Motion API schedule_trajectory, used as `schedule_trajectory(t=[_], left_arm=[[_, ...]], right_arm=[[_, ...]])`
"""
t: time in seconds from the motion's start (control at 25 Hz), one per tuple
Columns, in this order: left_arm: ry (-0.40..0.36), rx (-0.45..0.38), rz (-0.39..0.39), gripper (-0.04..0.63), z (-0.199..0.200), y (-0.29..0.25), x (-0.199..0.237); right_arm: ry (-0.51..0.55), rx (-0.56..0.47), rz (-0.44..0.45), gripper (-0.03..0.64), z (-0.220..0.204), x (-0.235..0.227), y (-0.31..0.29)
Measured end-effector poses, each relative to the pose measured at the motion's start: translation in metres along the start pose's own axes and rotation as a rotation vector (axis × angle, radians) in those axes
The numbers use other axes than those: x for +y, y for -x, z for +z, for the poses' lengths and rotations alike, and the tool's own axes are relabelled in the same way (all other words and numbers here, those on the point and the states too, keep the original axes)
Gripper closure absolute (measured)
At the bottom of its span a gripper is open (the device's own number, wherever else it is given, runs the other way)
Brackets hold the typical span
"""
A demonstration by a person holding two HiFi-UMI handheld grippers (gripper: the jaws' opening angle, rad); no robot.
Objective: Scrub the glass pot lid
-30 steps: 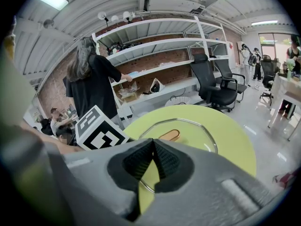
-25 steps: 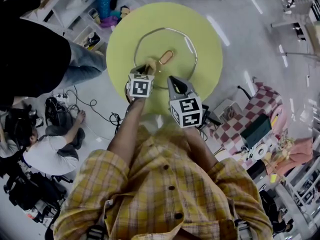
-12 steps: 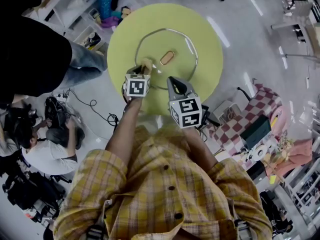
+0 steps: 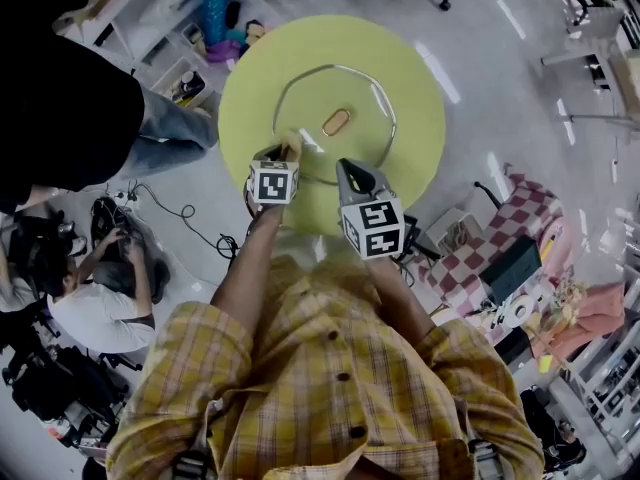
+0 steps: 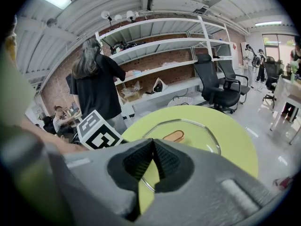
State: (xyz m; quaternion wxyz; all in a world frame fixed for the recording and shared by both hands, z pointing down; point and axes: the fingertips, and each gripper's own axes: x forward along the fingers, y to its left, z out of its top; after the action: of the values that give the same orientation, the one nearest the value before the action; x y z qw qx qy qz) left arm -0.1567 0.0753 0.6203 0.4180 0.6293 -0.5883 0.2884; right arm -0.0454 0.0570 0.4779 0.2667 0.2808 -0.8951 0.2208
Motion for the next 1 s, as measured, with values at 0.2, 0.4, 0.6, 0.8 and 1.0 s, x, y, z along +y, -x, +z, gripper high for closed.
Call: schedule_trajectory(t=[0.2, 0.4, 0.6, 0.8, 1.0], left_arm=[[-0.033, 0.022, 0.038, 0.548, -0.007, 0.006, 0.006], [-0.042, 0.043, 0.025, 0.548, -0.015, 0.012, 0.002], [0.028, 0.107, -0.057, 0.548, -0.026, 0.019, -0.003], [0.057, 0.171, -0.186, 0.548, -0.040, 0.032, -0.025], [0.079, 0.108, -0.244, 0.548, -0.026, 0.063, -0.033]], right_arm=[[0.010, -0.008, -0.001, 0.618, 0.009, 0.000, 0.006], [0.016, -0.025, -0.007, 0.618, 0.021, -0.002, 0.014], [0.020, -0.031, -0.006, 0.618, 0.033, 0.002, 0.019], [0.034, -0.044, -0.001, 0.618, 0.043, 0.007, 0.030], [0.040, -0.065, 0.015, 0.618, 0.057, 0.011, 0.039]])
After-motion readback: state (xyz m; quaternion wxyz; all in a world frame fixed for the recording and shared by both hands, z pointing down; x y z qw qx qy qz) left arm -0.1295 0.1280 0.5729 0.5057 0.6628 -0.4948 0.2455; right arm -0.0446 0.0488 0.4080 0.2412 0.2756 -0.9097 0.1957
